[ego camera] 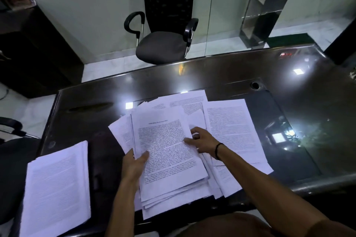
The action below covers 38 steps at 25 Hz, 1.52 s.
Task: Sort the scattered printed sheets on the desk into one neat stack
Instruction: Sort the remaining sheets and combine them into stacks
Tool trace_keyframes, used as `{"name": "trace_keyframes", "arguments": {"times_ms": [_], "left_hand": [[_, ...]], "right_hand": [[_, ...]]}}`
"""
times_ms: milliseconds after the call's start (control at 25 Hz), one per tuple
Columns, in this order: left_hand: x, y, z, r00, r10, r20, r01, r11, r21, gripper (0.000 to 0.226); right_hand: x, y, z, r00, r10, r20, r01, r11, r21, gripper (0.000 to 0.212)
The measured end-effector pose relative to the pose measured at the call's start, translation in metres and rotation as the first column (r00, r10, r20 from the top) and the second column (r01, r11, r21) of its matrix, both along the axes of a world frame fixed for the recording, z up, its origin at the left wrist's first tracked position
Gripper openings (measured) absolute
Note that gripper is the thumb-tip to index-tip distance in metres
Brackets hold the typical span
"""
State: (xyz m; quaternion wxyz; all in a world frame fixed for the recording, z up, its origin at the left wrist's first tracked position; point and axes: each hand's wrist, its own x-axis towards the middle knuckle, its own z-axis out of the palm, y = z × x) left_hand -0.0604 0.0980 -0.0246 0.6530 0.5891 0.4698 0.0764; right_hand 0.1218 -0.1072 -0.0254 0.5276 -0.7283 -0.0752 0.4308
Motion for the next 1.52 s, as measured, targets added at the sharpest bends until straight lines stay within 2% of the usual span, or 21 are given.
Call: {"name": "trace_keyframes", "arguments": {"times_ms": [80, 120, 200, 320, 440, 560, 640, 800, 880, 1000, 1120, 1200, 1280, 1360, 1400, 1480, 1520], "left_hand": [[0.004, -0.016, -0.005, 0.999, 0.043, -0.013, -0.043, 0.999, 0.026, 0.034], [0.004, -0.021, -0.011, 0.997, 0.073, -0.017, -0.073, 0.997, 0.038, 0.033], [0.006, -0.034, -0.016, 0.989, 0.142, -0.031, -0.14, 0.989, 0.056, 0.029], [0.013, -0.056, -0.009, 0.984, 0.178, -0.022, -0.176, 0.981, 0.086, 0.027], [0.017, -0.068, -0.003, 0.982, 0.182, -0.043, -0.177, 0.978, 0.109, 0.027], [0.019, -0.063, -0.004, 0.978, 0.192, -0.081, -0.177, 0.971, 0.162, 0.022], [0.022, -0.06, 0.005, 0.973, 0.204, -0.107, -0.173, 0.955, 0.242, 0.023], [0.033, -0.052, 0.03, 0.965, 0.191, -0.181, -0.082, 0.873, 0.48, 0.03], [0.041, -0.046, 0.032, 0.976, 0.146, -0.163, -0.044, 0.861, 0.507, 0.03], [0.055, -0.041, 0.033, 0.991, 0.115, -0.074, -0.077, 0.918, 0.388, 0.029], [0.064, -0.053, 0.045, 0.998, 0.042, 0.042, -0.046, 0.992, 0.118, 0.026], [0.063, -0.063, 0.054, 0.999, 0.006, 0.053, -0.006, 1.0, 0.007, 0.022], [0.055, -0.065, 0.05, 0.995, 0.077, 0.061, -0.073, 0.995, -0.065, 0.02], [0.045, -0.065, 0.041, 0.978, 0.193, 0.073, -0.179, 0.969, -0.173, 0.032], [0.04, -0.067, 0.035, 0.982, 0.176, 0.069, -0.162, 0.972, -0.172, 0.032], [0.029, -0.072, 0.025, 0.994, 0.109, 0.0, -0.109, 0.994, 0.005, 0.018], [0.023, -0.074, 0.022, 0.99, 0.133, -0.048, -0.128, 0.988, 0.081, 0.016]], "right_hand": [[0.027, -0.034, -0.009, 0.957, 0.008, 0.292, 0.09, 0.943, -0.321, 0.057], [0.041, -0.053, -0.014, 0.907, 0.074, 0.416, 0.165, 0.845, -0.509, 0.068], [0.065, -0.088, -0.018, 0.88, 0.106, 0.464, 0.271, 0.69, -0.671, 0.084], [0.089, -0.125, -0.016, 0.924, 0.013, 0.382, 0.283, 0.646, -0.709, 0.101], [0.097, -0.141, -0.021, 0.943, -0.033, 0.331, 0.257, 0.702, -0.664, 0.098], [0.111, -0.142, -0.025, 0.919, -0.087, 0.385, 0.309, 0.766, -0.563, 0.068], [0.124, -0.143, -0.025, 0.916, -0.121, 0.381, 0.288, 0.862, -0.417, 0.043], [0.146, -0.142, 0.002, 0.971, -0.158, 0.18, 0.179, 0.978, -0.11, 0.014], [0.145, -0.136, 0.028, 0.987, -0.136, 0.089, 0.135, 0.991, 0.016, 0.013], [0.127, -0.111, 0.043, 0.999, -0.028, 0.027, 0.024, 0.993, 0.112, 0.017], [0.088, -0.078, 0.03, 0.988, 0.129, 0.083, -0.134, 0.99, 0.046, 0.023], [0.062, -0.061, 0.028, 0.973, 0.199, 0.121, -0.204, 0.979, 0.028, 0.023], [0.044, -0.051, 0.02, 0.971, 0.225, 0.085, -0.229, 0.973, 0.038, 0.037], [0.03, -0.046, 0.011, 0.965, 0.241, 0.102, -0.239, 0.971, -0.026, 0.055], [0.025, -0.044, 0.006, 0.958, 0.26, 0.119, -0.255, 0.965, -0.056, 0.058], [0.02, -0.047, 0.003, 0.961, 0.263, 0.08, -0.261, 0.965, -0.036, 0.048], [0.023, -0.052, 0.004, 0.972, 0.232, 0.043, -0.231, 0.973, -0.023, 0.04]]}}
